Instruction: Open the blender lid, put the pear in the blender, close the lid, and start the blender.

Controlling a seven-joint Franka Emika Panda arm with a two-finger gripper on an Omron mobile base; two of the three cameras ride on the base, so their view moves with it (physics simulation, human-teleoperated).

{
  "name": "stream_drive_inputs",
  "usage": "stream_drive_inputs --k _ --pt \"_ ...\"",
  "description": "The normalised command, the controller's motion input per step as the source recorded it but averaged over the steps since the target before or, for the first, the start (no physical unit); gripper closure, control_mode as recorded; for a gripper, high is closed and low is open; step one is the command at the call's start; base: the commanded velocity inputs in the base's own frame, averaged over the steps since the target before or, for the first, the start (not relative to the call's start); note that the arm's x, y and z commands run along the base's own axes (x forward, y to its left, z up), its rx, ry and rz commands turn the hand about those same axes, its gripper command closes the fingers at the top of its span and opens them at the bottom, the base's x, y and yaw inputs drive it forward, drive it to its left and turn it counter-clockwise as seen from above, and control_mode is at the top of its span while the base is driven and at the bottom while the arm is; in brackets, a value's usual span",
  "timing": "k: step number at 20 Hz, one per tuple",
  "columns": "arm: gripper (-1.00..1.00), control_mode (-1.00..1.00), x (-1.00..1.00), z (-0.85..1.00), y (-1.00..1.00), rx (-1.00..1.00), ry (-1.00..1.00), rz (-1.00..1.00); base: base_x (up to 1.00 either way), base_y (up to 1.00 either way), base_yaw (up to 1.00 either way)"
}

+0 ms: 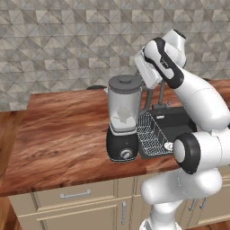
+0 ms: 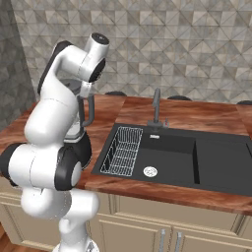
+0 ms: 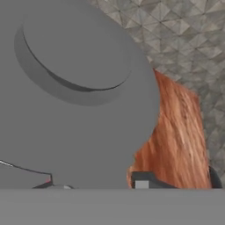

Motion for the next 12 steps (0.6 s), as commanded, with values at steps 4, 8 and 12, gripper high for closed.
stream_drive_inputs --k 4,8,12 --pt "1.00 -1.00 -0.47 -0.04 0.00 0.00 -0.02 0.10 0.00 0.00 0.00" --pt "1.00 -1.00 -0.46 0.00 0.00 0.00 -0.01 0.12 0.00 0.00 0.00" --pt "1.00 -1.00 -0.29 -0.01 0.04 0.00 0.00 0.16 0.00 0.00 0.00"
